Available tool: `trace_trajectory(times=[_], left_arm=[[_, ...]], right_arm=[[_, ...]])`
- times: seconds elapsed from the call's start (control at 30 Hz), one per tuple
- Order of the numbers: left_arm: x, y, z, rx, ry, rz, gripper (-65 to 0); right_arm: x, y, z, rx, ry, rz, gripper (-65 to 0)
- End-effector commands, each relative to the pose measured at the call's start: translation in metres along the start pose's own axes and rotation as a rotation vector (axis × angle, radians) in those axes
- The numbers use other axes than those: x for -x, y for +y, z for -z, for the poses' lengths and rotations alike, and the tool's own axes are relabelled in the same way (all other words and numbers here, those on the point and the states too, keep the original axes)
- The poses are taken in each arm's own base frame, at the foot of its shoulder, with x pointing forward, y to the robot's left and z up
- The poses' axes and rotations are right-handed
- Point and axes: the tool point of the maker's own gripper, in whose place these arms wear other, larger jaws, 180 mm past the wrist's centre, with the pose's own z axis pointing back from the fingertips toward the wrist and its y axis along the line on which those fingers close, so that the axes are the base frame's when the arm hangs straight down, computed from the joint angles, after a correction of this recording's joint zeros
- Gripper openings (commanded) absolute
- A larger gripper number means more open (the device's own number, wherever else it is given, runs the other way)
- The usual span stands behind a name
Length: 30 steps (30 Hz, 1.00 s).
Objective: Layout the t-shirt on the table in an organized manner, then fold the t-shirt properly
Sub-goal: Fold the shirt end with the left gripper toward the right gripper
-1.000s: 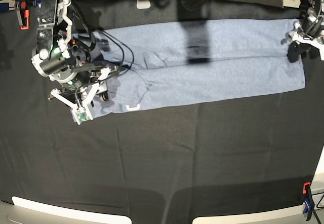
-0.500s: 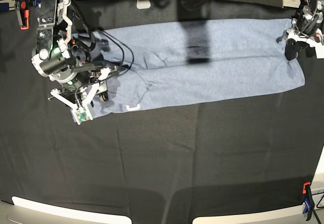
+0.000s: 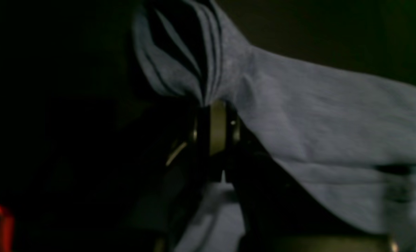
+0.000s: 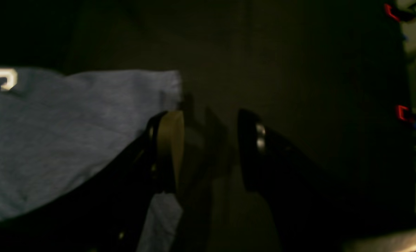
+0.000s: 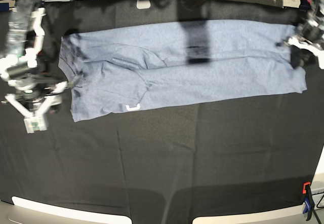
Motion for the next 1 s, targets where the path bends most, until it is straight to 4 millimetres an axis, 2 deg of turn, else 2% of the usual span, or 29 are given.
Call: trace_trajectory(times=[0.0,0.07,0.17,0.4,0.53,0.6,0.7,0.8,0.97], left_arm=[[-0.008,-0.009,-0.005,0.017,-0.041,0.002,-65.0],[-0.001,-0.027,-0.008,0.047,-0.053,-0.048,-65.0],[0.007,-0.062,-0.004,0.143,-0.039,-0.123,-65.0],[0.036,-0.175,0.009,0.444,0.094,-0.121,-65.0],[0.060,-0.228,0.015,0.515,0.172,-0.103,-65.0],[0.061,-0.250,0.017,0.543,0.168,-0.102,-65.0],[0.057,-0.274,0.026,0.545,0.152,-0.068,-65.0],[0.054,-0.286,0.035,0.515,0.152,-0.021,-65.0],[0.055,-0.289,0.041,0.493,0.147,0.019,-65.0]], right_arm=[[-0.015,-0.014,-0.006,0.026,-0.053,0.005,-40.0],[-0.016,-0.021,-0.008,0.031,-0.061,0.031,-40.0],[-0.018,-0.019,-0.009,0.007,-0.078,0.059,-40.0],[-0.021,-0.011,-0.009,-0.027,-0.089,0.072,-40.0],[-0.018,-0.010,-0.008,-0.029,-0.077,0.074,-40.0],[-0.017,-0.010,-0.008,-0.030,-0.075,0.074,-40.0],[-0.015,-0.010,-0.008,-0.030,-0.060,0.074,-40.0],[-0.012,-0.009,-0.008,-0.032,-0.050,0.073,-40.0],[-0.006,-0.007,-0.008,-0.037,-0.035,0.071,-40.0]])
